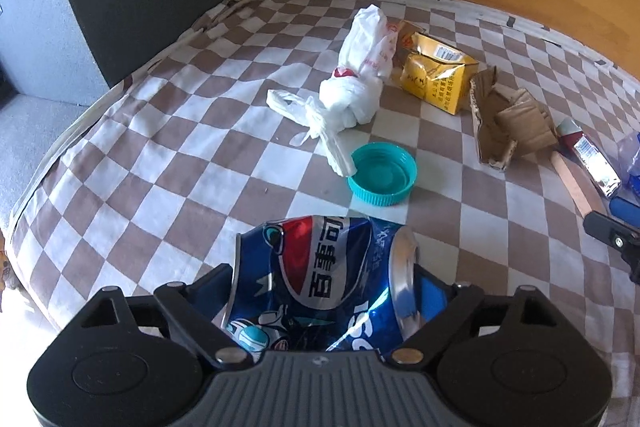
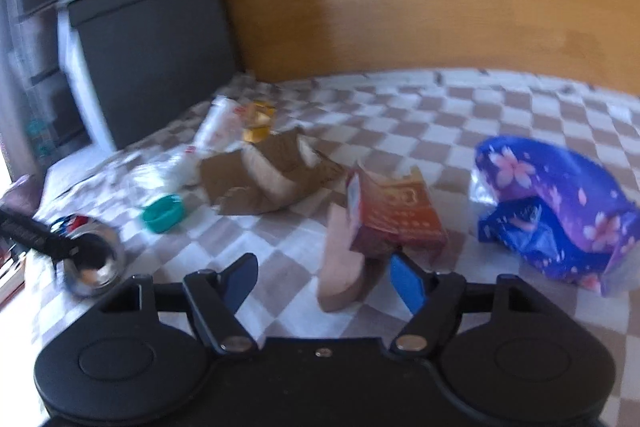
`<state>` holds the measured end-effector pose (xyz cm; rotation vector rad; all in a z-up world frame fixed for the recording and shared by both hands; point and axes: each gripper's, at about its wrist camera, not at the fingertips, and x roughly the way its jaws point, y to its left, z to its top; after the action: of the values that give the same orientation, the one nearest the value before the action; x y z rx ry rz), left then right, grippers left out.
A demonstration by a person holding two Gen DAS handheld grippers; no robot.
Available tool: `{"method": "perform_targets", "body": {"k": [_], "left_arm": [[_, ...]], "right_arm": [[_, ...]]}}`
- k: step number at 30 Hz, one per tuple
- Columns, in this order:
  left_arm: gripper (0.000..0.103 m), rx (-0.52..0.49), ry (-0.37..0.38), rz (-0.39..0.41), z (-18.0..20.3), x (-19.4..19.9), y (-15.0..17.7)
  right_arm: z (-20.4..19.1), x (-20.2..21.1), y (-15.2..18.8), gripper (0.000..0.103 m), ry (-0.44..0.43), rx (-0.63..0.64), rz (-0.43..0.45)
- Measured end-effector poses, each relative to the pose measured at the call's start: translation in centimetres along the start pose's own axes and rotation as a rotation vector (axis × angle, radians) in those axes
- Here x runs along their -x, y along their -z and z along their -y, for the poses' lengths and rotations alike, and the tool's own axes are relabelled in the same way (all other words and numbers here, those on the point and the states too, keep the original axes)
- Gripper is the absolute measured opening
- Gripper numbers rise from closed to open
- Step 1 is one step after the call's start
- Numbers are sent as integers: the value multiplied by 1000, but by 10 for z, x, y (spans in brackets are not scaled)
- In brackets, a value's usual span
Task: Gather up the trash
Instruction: 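Grasp the crushed Pepsi can with the left tool while the right tool grasps the cardboard strip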
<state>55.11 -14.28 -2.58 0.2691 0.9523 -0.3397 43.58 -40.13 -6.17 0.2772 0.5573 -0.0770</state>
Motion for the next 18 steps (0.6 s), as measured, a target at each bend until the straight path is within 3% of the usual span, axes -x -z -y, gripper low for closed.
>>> {"method": "perform_targets", "body": {"k": [9,12,14,16,18], "left_arm": [[90,-14,-2,12,4,3,4],[90,-18,-1,24,6,8,9],[90,-13,2,26,8,12,13],[89,-3,0,32,11,16,18],[89,13,-1,48,14,21,23]], "right_arm": [[-6,-21,-3,72,19,-18,-14],[-10,-25,-5,57,55,6,-25],[-13,-25,-4,38,88,42,-33],[-13,-23,-3,27,111,74,-41],[-11,-18,-2,26,94,85,-50]]}}
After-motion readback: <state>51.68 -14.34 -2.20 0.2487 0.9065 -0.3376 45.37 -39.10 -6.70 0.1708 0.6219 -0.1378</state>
